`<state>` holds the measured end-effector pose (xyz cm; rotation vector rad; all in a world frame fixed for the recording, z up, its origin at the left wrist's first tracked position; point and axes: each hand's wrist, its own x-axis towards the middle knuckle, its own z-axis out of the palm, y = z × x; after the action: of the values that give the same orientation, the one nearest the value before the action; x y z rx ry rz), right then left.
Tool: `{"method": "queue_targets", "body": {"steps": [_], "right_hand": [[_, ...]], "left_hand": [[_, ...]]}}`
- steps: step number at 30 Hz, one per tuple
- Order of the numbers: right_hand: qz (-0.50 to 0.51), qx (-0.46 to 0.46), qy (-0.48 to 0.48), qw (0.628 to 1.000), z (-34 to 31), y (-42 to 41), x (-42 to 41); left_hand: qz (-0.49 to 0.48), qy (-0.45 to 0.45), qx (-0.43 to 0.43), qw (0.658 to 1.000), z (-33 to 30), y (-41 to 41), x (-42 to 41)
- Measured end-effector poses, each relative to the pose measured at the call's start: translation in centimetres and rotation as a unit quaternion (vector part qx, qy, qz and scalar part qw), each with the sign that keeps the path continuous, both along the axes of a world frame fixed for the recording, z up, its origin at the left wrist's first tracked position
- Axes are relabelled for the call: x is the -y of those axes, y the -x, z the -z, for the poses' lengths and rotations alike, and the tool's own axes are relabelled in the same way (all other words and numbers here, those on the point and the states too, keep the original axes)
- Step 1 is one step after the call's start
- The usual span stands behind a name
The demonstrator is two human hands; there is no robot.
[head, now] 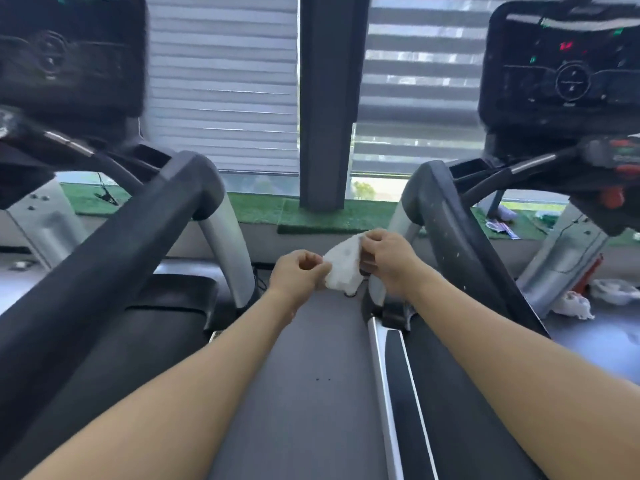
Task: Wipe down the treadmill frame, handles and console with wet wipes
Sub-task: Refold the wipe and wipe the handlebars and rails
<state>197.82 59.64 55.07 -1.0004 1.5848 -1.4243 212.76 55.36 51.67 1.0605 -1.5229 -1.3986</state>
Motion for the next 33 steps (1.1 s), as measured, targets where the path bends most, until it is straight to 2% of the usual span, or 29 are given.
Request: {"method": "queue_targets", "body": {"steps": [4, 8, 11, 15, 18, 20, 22, 23, 24, 26, 27, 28, 30, 31, 33], "right_hand": [[0.003, 0.024, -0.026, 0.999, -0.4, 2.0, 2.0], [-0.052, -0.134, -0.104, 0.984, -0.4, 4.3, 5.6], [-0.045, -0.214, -0.090, 0.972, -0.3, 6.1, 10.4], [0.049, -0.168, -0.049, 0.983, -0.3, 8.2, 16.0], [0.190, -0.027, -0.017, 0.981, -0.2, 11.1, 18.7], [0.256, 0.035, -0.014, 0.966, 0.0, 13.0, 19.8], [0.298, -0.002, -0.016, 0.954, 0.3, 14.1, 20.2], [0.315, -0.026, -0.006, 0.949, 0.4, 14.4, 20.2], [0.324, -0.042, 0.008, 0.945, 0.5, 14.7, 20.2], [0.328, -0.094, 0.017, 0.940, 0.4, 15.3, 20.0], [0.321, -0.129, 0.011, 0.938, 0.1, 15.6, 19.9], [0.309, -0.158, 0.002, 0.938, -0.3, 16.0, 19.8], [0.288, -0.165, -0.002, 0.943, -1.2, 16.6, 19.6], [0.280, -0.144, 0.003, 0.949, -1.8, 16.7, 19.5], [0.268, -0.059, 0.028, 0.961, -2.7, 16.9, 19.1]], "left_hand": [[0.021, 0.014, 0.003, 1.000, 0.3, 2.2, 3.3], [0.042, 0.088, 0.049, 0.994, -0.8, 5.1, 8.6], [0.047, 0.136, 0.095, 0.985, -1.8, 6.5, 13.2], [0.085, 0.206, 0.202, 0.954, -2.4, 7.3, 18.8], [0.090, 0.175, 0.216, 0.956, -1.9, 9.1, 22.8], [0.119, 0.112, 0.200, 0.966, -1.0, 11.0, 24.7], [0.203, 0.005, 0.182, 0.962, -0.5, 13.4, 25.7], [0.254, -0.031, 0.196, 0.946, -0.3, 14.7, 26.0], [0.297, -0.026, 0.233, 0.926, -0.3, 15.9, 26.4], [0.313, 0.077, 0.305, 0.896, -0.5, 18.3, 27.4], [0.298, 0.127, 0.299, 0.897, -0.7, 19.6, 28.1], [0.297, 0.133, 0.263, 0.908, -1.0, 20.7, 28.5], [0.345, 0.058, 0.141, 0.926, -2.0, 22.6, 29.1], [0.387, 0.021, 0.084, 0.918, -2.3, 23.4, 29.1], [0.487, -0.076, -0.014, 0.870, -2.3, 24.8, 28.9]]}}
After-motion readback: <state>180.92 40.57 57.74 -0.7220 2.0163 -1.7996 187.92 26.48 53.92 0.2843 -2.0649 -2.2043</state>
